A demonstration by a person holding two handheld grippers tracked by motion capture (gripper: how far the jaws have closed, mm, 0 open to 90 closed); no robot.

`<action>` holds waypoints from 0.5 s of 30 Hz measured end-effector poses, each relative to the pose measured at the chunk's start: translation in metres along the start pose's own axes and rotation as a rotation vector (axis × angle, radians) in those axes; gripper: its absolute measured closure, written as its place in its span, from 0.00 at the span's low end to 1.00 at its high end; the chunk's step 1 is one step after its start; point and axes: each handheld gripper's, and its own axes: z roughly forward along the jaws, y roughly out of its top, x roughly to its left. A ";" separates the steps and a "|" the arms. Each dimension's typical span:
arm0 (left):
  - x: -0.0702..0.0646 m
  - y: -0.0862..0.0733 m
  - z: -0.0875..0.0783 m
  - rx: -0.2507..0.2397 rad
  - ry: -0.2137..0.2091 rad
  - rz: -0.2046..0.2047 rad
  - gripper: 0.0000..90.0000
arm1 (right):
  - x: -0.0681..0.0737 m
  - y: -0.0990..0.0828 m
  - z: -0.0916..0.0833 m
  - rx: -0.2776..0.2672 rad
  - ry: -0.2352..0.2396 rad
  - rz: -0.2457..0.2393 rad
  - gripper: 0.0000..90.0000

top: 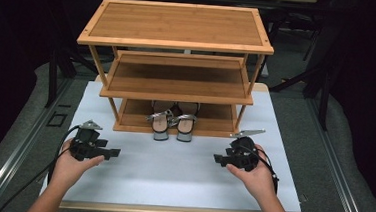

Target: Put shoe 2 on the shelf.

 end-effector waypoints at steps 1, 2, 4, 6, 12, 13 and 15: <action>0.001 -0.004 0.001 -0.003 0.004 -0.001 0.35 | -0.002 -0.004 0.001 -0.003 0.019 0.002 0.50; 0.003 -0.008 0.002 -0.009 0.004 -0.010 0.36 | -0.003 -0.007 0.002 -0.003 0.046 0.006 0.50; 0.005 -0.015 0.004 -0.016 0.004 -0.014 0.37 | -0.002 -0.013 0.005 0.006 -0.052 0.010 0.50; 0.007 -0.021 0.006 -0.024 0.011 -0.018 0.37 | -0.011 -0.019 0.008 -0.015 0.065 0.025 0.49; 0.009 -0.034 0.012 -0.020 0.028 -0.011 0.37 | -0.013 -0.035 0.013 -0.010 -0.091 0.052 0.49; 0.009 -0.035 0.013 -0.022 0.037 -0.010 0.37 | -0.015 -0.038 0.012 -0.023 -0.065 0.053 0.49; 0.008 -0.037 0.016 -0.021 0.046 0.005 0.37 | -0.015 -0.042 0.011 -0.037 -0.128 0.060 0.49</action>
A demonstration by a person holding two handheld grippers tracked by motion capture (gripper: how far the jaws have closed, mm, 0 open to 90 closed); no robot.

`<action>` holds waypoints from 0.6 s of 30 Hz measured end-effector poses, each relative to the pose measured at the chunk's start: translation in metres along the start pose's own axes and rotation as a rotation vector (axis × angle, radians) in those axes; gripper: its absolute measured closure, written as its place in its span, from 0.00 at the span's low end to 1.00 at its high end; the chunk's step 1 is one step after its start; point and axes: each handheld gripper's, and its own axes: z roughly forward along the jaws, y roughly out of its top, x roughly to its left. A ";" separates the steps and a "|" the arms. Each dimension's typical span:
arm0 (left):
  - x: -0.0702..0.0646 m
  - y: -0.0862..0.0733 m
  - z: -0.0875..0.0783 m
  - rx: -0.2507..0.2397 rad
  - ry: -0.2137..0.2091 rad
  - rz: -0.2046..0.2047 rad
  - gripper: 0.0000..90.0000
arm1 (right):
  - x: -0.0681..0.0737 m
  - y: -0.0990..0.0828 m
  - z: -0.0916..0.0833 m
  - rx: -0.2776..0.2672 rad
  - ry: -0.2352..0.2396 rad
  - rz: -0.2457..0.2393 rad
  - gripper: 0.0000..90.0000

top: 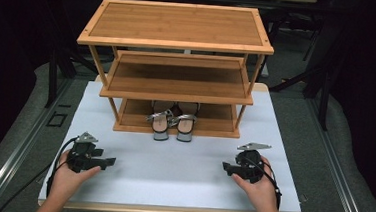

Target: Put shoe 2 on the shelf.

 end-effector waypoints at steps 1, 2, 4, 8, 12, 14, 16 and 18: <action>-0.001 -0.001 0.001 -0.005 0.006 0.001 0.37 | -0.003 -0.002 -0.001 -0.016 0.055 0.003 0.49; -0.001 -0.001 0.002 -0.001 0.007 0.020 0.37 | -0.003 -0.004 -0.001 -0.027 0.054 0.006 0.49; -0.003 -0.002 0.005 -0.005 0.013 0.026 0.37 | -0.004 -0.007 -0.002 -0.039 0.017 0.017 0.49; -0.008 -0.003 0.009 0.000 0.007 0.039 0.37 | -0.004 -0.013 0.001 -0.049 0.013 0.023 0.49; -0.012 -0.003 0.014 0.002 -0.009 0.051 0.37 | -0.002 -0.014 0.004 -0.059 0.016 0.021 0.49; -0.015 -0.003 0.017 0.000 -0.013 0.055 0.37 | 0.000 -0.015 0.007 -0.054 0.019 0.014 0.49; -0.018 -0.003 0.019 0.010 -0.021 0.067 0.37 | 0.001 -0.016 0.010 -0.056 -0.009 0.008 0.49; -0.018 -0.003 0.020 0.010 -0.026 0.067 0.37 | 0.000 -0.017 0.011 -0.051 0.039 0.011 0.49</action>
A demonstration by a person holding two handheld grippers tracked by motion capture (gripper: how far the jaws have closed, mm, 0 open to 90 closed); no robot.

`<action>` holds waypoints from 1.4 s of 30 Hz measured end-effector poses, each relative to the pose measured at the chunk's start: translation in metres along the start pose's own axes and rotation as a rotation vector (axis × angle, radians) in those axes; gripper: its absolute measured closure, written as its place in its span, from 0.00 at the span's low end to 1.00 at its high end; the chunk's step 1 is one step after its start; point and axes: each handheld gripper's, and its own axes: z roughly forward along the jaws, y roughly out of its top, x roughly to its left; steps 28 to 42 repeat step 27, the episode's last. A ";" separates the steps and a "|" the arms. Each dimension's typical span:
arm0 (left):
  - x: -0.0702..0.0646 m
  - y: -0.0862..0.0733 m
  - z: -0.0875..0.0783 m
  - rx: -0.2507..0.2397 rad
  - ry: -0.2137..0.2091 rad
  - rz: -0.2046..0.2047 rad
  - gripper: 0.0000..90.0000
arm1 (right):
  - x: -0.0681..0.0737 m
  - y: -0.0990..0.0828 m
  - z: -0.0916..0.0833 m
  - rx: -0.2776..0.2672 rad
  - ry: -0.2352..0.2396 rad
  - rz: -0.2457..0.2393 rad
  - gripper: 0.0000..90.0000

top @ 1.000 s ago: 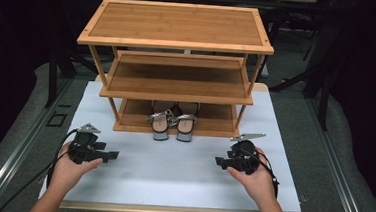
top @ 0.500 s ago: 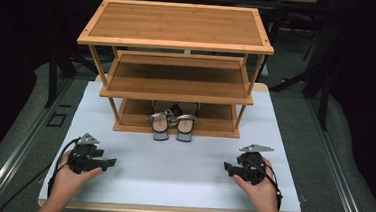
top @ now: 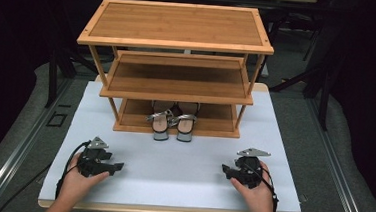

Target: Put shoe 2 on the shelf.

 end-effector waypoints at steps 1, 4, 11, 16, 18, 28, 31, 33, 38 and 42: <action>0.000 0.000 0.000 -0.002 -0.003 -0.003 0.37 | 0.000 0.000 0.000 0.000 -0.009 -0.002 0.49; -0.001 0.000 0.001 -0.011 -0.010 -0.007 0.37 | 0.000 -0.001 0.001 0.006 -0.028 0.000 0.49; -0.003 0.001 0.001 -0.016 -0.015 0.002 0.37 | 0.000 -0.001 0.001 -0.007 -0.017 0.000 0.49; -0.001 0.001 0.000 -0.025 -0.011 -0.002 0.37 | 0.001 -0.002 0.002 -0.008 -0.004 -0.001 0.49; -0.001 0.001 0.000 -0.027 -0.010 -0.003 0.37 | 0.002 -0.002 0.002 -0.012 -0.002 -0.005 0.49; -0.001 0.002 -0.002 -0.044 -0.011 -0.007 0.37 | 0.002 -0.003 0.002 -0.018 -0.008 -0.005 0.49; -0.001 0.002 -0.002 -0.044 -0.011 -0.007 0.37 | 0.002 -0.003 0.002 -0.018 -0.008 -0.005 0.49; -0.001 0.002 -0.002 -0.044 -0.011 -0.007 0.37 | 0.002 -0.003 0.002 -0.018 -0.008 -0.005 0.49; -0.001 0.002 -0.002 -0.044 -0.011 -0.007 0.37 | 0.002 -0.003 0.002 -0.018 -0.008 -0.005 0.49; -0.001 0.002 -0.002 -0.044 -0.011 -0.007 0.37 | 0.002 -0.003 0.002 -0.018 -0.008 -0.005 0.49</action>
